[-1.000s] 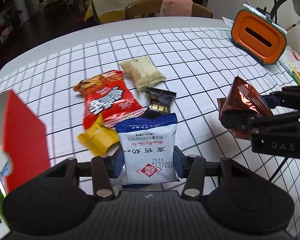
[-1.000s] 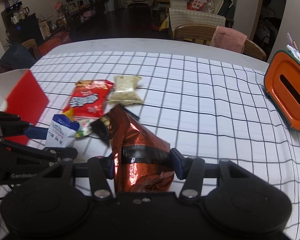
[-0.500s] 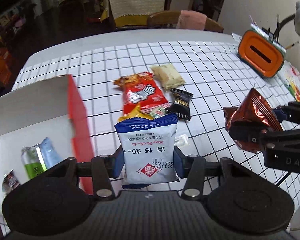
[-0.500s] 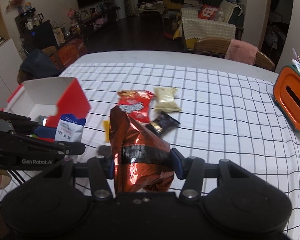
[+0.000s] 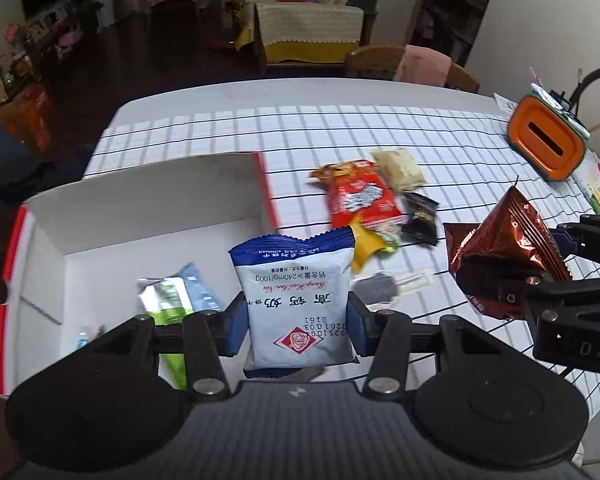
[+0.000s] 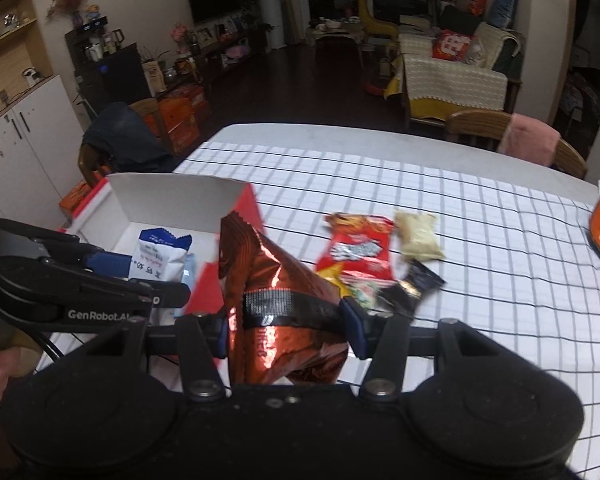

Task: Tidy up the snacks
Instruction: 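Carry both packets over the box and open both grippers to drop them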

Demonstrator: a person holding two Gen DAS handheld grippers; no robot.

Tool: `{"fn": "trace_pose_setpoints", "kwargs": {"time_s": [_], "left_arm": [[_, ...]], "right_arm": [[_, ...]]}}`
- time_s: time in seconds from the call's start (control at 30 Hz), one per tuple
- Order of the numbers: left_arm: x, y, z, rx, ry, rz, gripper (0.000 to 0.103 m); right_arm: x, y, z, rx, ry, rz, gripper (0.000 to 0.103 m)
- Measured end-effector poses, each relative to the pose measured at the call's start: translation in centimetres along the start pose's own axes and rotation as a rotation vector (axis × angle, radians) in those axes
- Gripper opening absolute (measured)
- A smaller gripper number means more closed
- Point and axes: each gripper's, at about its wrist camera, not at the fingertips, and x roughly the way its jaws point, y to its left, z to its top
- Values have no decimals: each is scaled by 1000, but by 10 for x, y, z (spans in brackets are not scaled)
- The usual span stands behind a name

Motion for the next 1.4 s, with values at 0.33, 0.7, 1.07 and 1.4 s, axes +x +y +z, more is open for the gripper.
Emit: {"fn": "trace_pose_setpoints", "kwargs": {"time_s": [0.33, 0.7, 1.07, 1.4], "left_arm": [[-16, 66, -9, -35, -10, 45, 49], [-12, 127, -12, -30, 15, 80, 49], [22, 179, -7, -69, 92, 106, 49], [53, 173, 1, 23, 158, 126, 49]], "right_arm": [[25, 59, 15, -39, 1, 18, 51], [66, 108, 33, -68, 15, 24, 51], [123, 133, 41, -71, 65, -3, 51], [168, 133, 42, -93, 123, -46, 51]]}}
